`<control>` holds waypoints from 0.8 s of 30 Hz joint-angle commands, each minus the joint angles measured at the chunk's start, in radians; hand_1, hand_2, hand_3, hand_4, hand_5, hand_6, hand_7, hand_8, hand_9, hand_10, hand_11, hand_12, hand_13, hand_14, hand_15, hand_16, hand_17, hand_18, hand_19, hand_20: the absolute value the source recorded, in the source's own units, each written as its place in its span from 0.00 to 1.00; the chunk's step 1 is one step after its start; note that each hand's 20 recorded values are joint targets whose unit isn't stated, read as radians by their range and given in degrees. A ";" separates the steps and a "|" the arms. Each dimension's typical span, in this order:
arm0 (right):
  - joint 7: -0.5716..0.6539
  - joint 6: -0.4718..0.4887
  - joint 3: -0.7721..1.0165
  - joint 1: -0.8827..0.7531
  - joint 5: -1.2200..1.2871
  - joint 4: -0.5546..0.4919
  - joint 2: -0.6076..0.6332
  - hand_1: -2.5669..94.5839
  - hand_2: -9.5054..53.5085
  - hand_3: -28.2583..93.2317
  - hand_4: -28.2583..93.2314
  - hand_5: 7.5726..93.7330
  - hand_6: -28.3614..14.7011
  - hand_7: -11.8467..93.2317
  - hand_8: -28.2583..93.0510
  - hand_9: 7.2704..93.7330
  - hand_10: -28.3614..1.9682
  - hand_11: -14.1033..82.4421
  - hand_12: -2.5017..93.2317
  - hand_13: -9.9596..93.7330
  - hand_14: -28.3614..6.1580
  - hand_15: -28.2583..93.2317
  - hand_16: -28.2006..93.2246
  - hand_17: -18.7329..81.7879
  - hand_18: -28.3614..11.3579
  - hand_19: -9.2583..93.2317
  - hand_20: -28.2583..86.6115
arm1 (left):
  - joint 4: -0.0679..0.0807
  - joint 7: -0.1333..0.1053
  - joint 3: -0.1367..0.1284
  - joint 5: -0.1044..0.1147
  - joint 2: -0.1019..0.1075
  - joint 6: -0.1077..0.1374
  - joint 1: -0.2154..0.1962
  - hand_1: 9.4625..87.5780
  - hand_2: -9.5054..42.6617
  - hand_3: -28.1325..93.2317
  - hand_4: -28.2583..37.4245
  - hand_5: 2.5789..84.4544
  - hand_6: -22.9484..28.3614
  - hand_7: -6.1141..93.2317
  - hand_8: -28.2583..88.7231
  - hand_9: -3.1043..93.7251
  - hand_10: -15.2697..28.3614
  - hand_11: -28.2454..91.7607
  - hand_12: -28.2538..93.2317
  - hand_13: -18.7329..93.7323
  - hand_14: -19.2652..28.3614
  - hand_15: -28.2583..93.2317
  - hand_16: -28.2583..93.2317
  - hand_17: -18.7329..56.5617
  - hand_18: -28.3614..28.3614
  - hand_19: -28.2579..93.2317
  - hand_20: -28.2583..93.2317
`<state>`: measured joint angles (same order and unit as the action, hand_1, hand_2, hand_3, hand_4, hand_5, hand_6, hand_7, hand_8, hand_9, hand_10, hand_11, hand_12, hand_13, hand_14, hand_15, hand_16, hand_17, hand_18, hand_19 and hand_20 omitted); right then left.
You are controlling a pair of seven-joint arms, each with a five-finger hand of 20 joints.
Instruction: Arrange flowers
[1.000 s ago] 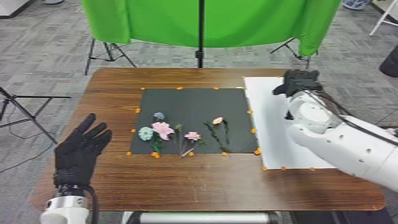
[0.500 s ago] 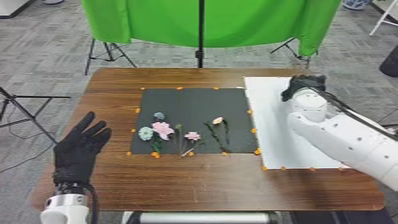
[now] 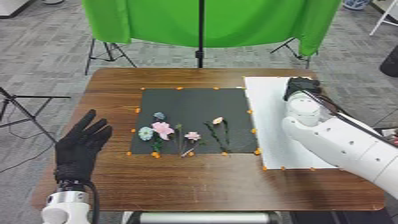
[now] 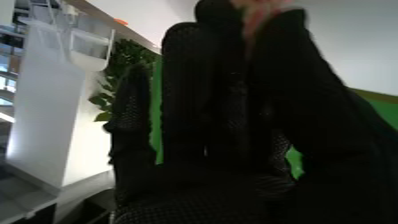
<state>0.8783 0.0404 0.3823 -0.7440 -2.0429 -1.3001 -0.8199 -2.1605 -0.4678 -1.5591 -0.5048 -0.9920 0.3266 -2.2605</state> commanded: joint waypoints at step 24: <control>-0.121 -0.393 0.035 -0.254 -0.089 -0.506 0.120 0.61 0.00 0.85 0.00 0.89 0.73 0.33 0.24 0.99 0.82 0.26 0.41 0.81 0.83 0.74 0.53 0.49 0.29 0.90 0.61 | -0.006 0.032 -0.035 -0.026 -0.051 -0.020 -0.045 0.18 0.31 0.92 0.04 0.45 0.65 0.15 0.18 0.41 0.84 0.48 0.32 0.38 1.00 0.74 0.14 0.14 0.98 0.71 0.28</control>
<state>0.7933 -0.3919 0.4512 -0.9110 -2.1211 -1.6988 -0.6871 -2.1670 -0.4600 -1.5875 -0.5143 -1.0211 0.3240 -2.2977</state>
